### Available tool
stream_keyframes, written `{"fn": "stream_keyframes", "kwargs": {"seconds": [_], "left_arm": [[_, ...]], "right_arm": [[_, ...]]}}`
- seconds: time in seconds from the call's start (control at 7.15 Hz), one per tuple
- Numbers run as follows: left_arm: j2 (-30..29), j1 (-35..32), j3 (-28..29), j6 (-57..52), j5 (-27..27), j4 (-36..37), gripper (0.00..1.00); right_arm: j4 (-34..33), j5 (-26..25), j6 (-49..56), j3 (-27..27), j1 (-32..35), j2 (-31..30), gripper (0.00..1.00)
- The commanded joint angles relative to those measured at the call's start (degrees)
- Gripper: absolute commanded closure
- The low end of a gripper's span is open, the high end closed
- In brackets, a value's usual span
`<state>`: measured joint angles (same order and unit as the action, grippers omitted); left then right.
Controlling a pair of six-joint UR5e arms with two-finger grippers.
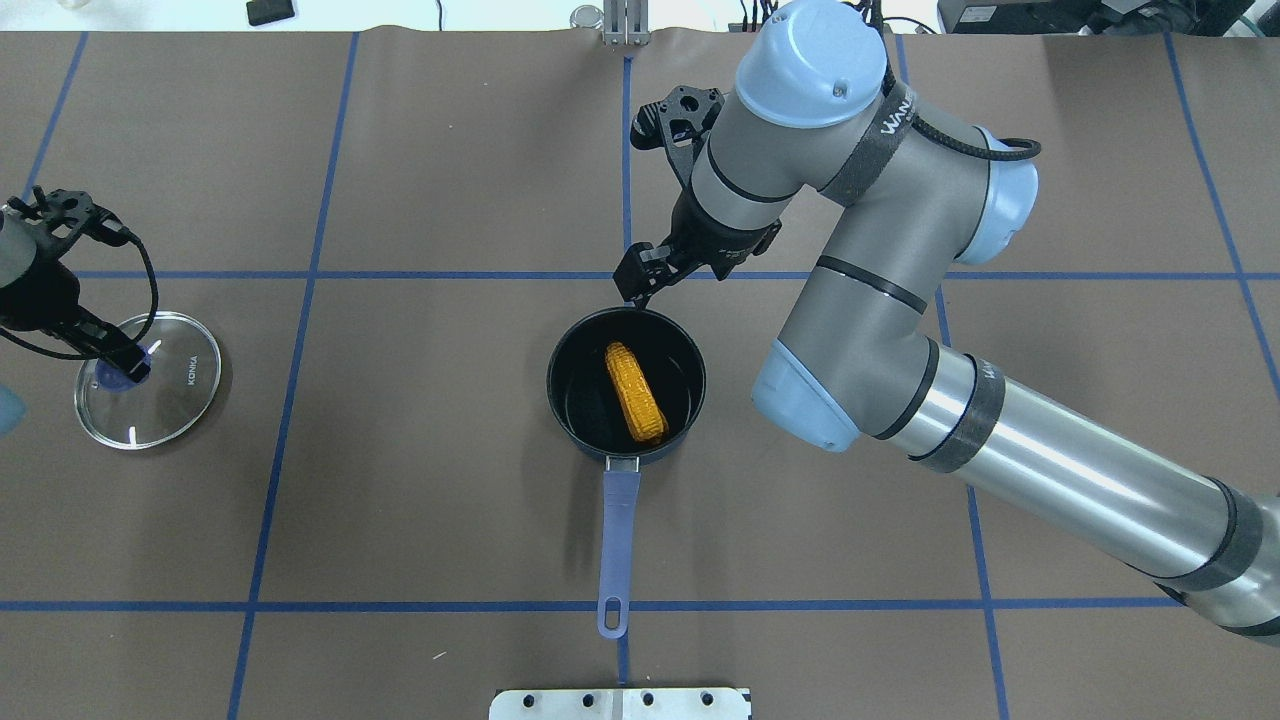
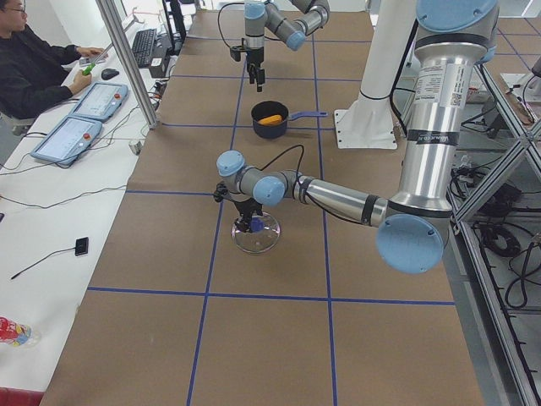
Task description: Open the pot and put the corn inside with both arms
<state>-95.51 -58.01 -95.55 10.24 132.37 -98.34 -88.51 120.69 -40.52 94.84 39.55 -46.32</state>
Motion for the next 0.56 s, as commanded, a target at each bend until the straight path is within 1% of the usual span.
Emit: {"fn": "stream_keyframes", "kwargs": {"seconds": [0.0, 0.14, 0.28, 0.42], "left_arm": [[-0.20, 0.00, 0.01, 0.13, 0.00, 0.07, 0.02], [-0.37, 0.00, -0.16, 0.05, 0.08, 0.07, 0.02], [-0.46, 0.00, -0.60, 0.05, 1.21, 0.07, 0.02], [-0.90, -0.87, -0.86, -0.04, 1.66, 0.16, 0.01]], "right_arm": [[0.00, -0.01, 0.09, -0.01, 0.18, -0.08, 0.00], [-0.09, 0.25, 1.48, -0.01, 0.87, 0.00, 0.00], [-0.09, 1.90, 1.93, 0.34, 2.88, -0.43, 0.00], [-0.09, 4.97, 1.93, 3.21, 6.21, -3.83, 0.00]]}}
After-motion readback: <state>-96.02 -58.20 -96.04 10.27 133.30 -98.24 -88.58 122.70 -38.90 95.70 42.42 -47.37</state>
